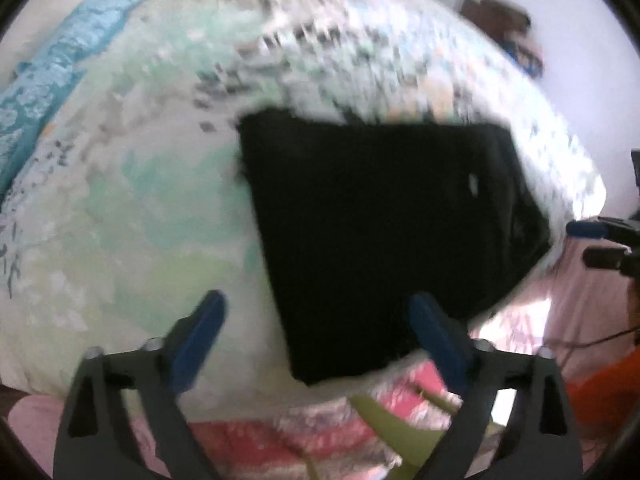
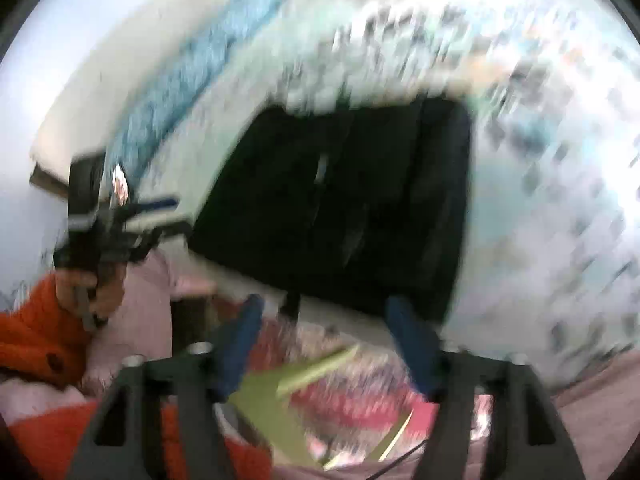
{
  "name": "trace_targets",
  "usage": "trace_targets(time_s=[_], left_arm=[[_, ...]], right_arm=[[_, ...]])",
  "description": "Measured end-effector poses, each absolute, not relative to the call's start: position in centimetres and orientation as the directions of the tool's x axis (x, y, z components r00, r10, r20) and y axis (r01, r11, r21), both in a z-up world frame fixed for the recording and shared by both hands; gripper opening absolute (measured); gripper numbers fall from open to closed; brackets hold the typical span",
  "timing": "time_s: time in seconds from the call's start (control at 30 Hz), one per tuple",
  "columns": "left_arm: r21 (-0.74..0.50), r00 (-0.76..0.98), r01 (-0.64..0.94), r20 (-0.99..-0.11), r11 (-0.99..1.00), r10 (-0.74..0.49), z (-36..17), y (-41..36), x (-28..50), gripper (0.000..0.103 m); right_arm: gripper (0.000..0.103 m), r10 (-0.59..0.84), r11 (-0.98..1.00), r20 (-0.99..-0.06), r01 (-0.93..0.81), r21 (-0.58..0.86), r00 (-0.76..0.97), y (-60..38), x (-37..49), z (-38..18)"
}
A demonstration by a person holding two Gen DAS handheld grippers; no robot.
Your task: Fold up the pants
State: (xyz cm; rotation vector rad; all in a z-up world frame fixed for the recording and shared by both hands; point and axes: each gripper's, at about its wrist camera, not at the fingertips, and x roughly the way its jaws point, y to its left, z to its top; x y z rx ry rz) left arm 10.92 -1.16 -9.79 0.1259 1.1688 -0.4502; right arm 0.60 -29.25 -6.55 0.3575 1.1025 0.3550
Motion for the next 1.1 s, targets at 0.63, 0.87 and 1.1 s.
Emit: trace_targets(time_s=[0.63,0.87,1.1], left_arm=[[-0.400,0.123,0.295,-0.885,0.868,-0.449,-17.3,-3.2,17.5,0.037],[-0.441,0.206,0.308,-0.834,0.843,-0.512,-11.6,-2.8,19.2,0.025],[-0.391,0.355,0.302,-0.800,0.869,-0.484,-7.5,-3.6,27.4,0.031]], right_arm=[[0.044,0.805,0.516,-0.518,0.089,0.852,0.288,-33.0,6.9,-19.1],[0.035,0.825,0.454,-0.420,0.000,0.891,0.377,-32.2,8.5,-14.2],[0.037,0.764,0.559,-0.459,-0.112,0.821,0.453,-33.4,18.0,-8.6]])
